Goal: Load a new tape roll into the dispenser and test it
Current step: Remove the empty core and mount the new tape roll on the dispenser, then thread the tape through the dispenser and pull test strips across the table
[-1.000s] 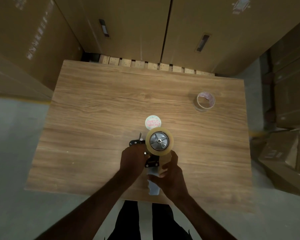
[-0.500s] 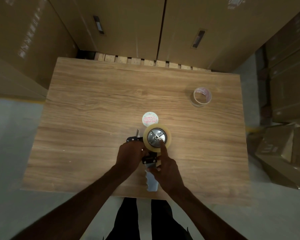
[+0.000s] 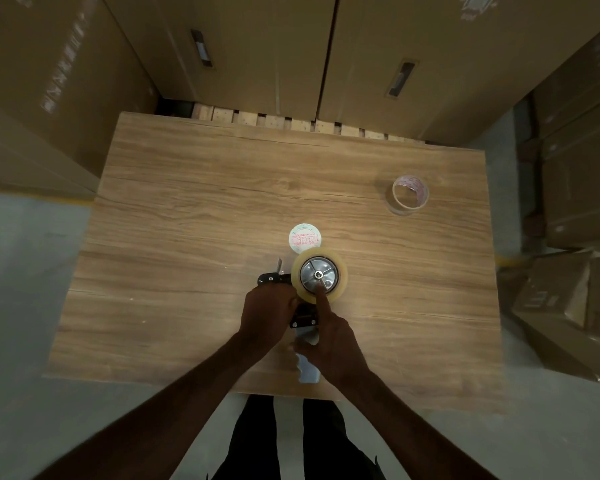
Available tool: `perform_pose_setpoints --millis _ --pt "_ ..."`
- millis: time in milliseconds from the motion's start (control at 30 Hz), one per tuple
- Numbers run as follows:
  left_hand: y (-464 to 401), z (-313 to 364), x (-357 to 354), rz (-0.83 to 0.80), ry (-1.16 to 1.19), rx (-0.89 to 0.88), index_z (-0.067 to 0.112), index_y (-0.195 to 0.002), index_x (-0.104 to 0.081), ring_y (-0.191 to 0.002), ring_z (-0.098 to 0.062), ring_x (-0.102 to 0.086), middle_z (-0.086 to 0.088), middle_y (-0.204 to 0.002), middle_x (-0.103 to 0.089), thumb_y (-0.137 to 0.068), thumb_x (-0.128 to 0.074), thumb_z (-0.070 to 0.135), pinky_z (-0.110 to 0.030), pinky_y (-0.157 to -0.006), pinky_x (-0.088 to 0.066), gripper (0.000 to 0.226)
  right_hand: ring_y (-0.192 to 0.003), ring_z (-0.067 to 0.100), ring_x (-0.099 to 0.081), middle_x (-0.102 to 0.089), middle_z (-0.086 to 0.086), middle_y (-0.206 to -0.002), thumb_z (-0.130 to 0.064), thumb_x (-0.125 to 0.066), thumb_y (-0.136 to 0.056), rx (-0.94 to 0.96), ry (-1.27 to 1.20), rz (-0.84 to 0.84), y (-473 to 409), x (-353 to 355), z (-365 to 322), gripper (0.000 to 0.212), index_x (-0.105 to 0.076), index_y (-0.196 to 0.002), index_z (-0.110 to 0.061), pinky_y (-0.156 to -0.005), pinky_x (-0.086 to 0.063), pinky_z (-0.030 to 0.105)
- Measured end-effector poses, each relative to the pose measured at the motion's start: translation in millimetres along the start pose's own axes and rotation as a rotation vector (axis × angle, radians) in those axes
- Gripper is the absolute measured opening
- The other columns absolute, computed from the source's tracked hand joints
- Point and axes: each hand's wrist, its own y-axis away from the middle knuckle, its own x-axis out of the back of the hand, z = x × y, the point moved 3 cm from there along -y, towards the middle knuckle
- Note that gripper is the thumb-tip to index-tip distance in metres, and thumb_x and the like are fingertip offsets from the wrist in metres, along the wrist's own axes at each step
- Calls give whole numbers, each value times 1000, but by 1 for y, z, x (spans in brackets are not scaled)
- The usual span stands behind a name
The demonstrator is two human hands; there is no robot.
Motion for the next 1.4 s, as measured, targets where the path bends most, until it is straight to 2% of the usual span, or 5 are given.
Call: perform_pose_setpoints --millis 400,600,933,1167,1400 --pt "11 -36 -1 -18 161 -119 19 -61 -62 -47 -21 -58 -2 -53 -60 -81 -62 21 -23 -53 -28 20 -65 -10 -65 -79 -9 -94 -11 -91 -73 -90 -53 -24 -4 -2 1 129 -5 -168 -20 -64 -47 2" --pt "29 -31 2 29 179 -247 21 -67 -60 -42 -16 -51 0 -50 -54 -85 -65 19 -25 -43 -34 19 -84 10 -79 -82 -6 -109 -14 -93 -67 -107 -119 45 -5 2 1 128 -11 -166 -16 -81 -65 36" --pt "45 -36 6 36 144 -134 18 -83 -67 -88 -13 -54 2 -88 -61 -84 -73 14 -19 -56 -37 6 -84 -12 -71 -72 -26 -100 -16 -97 -65 -93 -133 93 0 6 -4 122 -23 -162 -7 -71 -48 2" --pt "55 -34 16 -29 233 -127 8 -140 -50 -119 -14 -61 0 -148 -48 -103 -42 21 -16 -93 -45 40 -90 6 -67 -69 -15 -104 -17 -98 -62 -174 -245 71 -1 18 -10 122 -26 -160 -20 -73 -47 9" --pt "33 -25 49 -59 352 -331 14 -142 -47 -88 -17 -65 -8 -143 -58 -92 -62 12 -18 -75 -44 52 -109 14 -68 -66 -4 -122 -11 -91 -61 -223 -463 40 3 42 -7 102 -39 -148 -24 -89 -57 30"
